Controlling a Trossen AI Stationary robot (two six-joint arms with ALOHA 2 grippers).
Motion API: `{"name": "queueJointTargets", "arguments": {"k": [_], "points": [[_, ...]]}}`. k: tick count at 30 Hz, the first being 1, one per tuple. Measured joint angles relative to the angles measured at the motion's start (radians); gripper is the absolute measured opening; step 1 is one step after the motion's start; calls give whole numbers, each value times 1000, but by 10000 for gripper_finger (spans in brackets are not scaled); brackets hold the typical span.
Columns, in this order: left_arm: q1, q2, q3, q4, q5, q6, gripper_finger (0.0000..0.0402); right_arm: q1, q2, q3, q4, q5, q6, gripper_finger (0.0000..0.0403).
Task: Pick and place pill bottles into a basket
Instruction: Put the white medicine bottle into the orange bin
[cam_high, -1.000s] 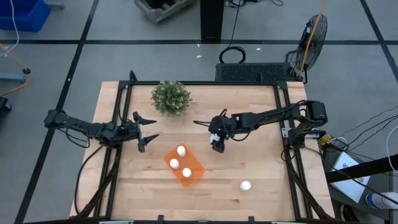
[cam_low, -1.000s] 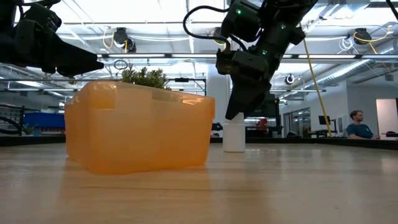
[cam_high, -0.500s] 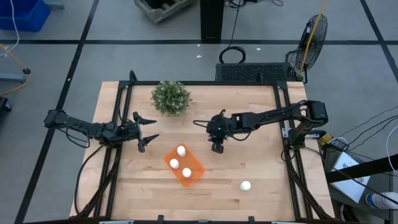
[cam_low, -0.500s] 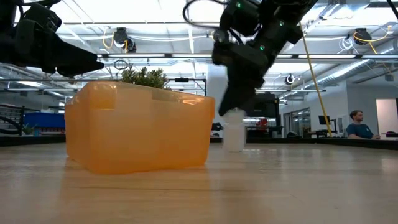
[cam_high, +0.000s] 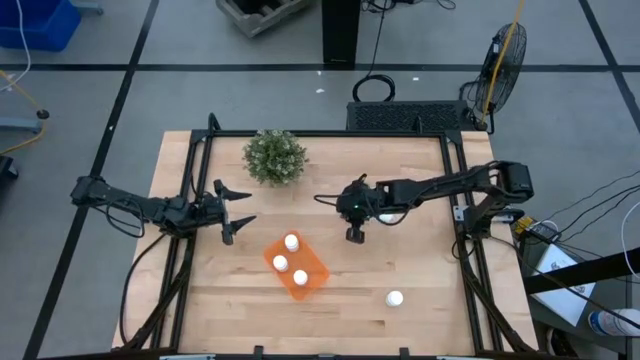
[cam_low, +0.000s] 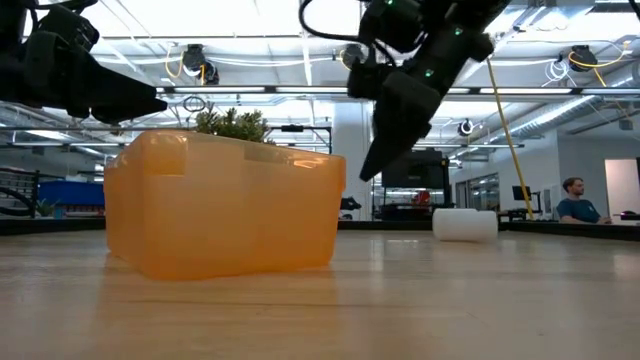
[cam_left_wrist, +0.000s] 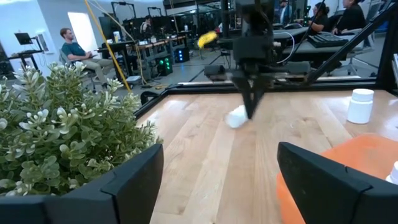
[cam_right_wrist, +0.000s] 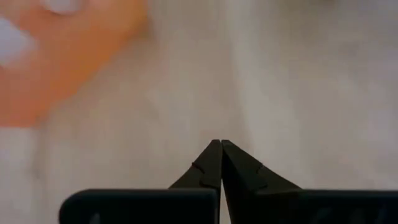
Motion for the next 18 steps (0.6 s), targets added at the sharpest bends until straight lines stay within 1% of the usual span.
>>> {"name": "queueJointTargets", "arguments": {"k": [5,7,8,10,13,15,18], "points": [[0,0,0,0,0,0,314,-33,-113,0,-175,231,-15,0],[0,0,0,0,0,0,317,-56,-165,1,-248,279,8,0],[0,0,0,0,0,0,319,-71,-185,1,-284,283,22,1],[0,0,0,0,0,0,323,-104,-222,1,-323,252,66,8],[0,0,0,0,0,0,326,-159,-264,1,-376,104,127,39],[0,0,0,0,0,0,323,-185,-280,1,-416,44,157,73],[0,0,0,1,0,0,318,-201,-285,1,-477,21,190,134]]}}
